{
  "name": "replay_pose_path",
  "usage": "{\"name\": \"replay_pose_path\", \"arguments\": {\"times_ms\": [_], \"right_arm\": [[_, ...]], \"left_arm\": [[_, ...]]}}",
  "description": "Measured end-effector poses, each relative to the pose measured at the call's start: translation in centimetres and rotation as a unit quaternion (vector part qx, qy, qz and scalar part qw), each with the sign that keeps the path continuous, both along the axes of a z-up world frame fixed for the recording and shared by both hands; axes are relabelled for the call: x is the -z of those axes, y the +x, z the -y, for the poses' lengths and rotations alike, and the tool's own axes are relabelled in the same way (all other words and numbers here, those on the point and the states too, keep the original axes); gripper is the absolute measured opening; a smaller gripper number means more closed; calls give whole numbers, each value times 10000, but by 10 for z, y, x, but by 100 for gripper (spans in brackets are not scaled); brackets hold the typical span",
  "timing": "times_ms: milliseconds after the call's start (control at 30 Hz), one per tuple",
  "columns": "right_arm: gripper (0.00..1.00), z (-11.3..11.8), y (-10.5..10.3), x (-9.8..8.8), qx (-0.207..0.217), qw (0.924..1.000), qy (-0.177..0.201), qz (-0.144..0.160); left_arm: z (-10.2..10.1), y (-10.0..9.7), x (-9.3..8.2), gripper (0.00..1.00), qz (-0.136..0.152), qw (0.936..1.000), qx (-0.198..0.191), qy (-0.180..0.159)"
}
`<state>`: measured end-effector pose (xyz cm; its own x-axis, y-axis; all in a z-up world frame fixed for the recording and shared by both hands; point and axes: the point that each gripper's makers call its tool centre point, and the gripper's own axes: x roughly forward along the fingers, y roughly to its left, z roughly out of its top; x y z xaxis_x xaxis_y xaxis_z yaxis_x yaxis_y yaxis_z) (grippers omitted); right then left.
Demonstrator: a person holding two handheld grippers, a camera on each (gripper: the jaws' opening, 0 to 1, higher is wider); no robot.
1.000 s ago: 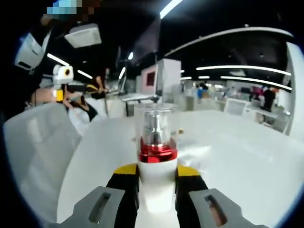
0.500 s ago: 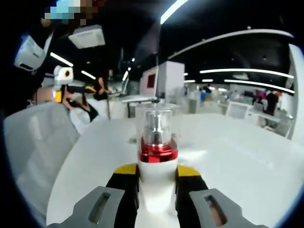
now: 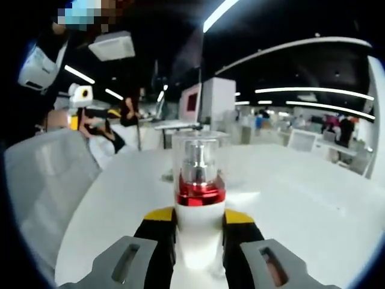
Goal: Arrange the skincare products in the storage area until every visible bottle or jar stands upright without overlapping.
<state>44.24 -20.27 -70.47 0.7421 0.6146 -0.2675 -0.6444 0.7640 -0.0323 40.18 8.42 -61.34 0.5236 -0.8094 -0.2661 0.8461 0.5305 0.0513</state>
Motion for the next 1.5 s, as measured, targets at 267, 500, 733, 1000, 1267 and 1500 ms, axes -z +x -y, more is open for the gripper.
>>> {"name": "replay_pose_path", "arguments": {"times_ms": [267, 500, 733, 1000, 1267, 1500], "right_arm": [[22, 1, -1, 0, 18, 10000, 6, -31], [22, 1, -1, 0, 42, 10000, 21, -83], [26, 2, 3, -17, 129, 9990, 423, 113], [32, 3, 4, -16, 172, 9993, 323, 57], [46, -3, -1, -15, 322, 9989, 286, -184], [66, -11, -5, -19, 594, 9971, 167, -434]], "left_arm": [[1, -1, 1, 89, -5, 10000, 23, 25], [2, -2, 1, 89, 4, 10000, 43, 49], [2, -2, 2, 88, 8, 10000, 55, 73], [2, -2, 2, 88, 15, 9999, 62, 80], [2, -2, 6, 88, -24, 9999, 64, 153], [1, -3, 13, 86, -135, 9994, 71, 307]]}}
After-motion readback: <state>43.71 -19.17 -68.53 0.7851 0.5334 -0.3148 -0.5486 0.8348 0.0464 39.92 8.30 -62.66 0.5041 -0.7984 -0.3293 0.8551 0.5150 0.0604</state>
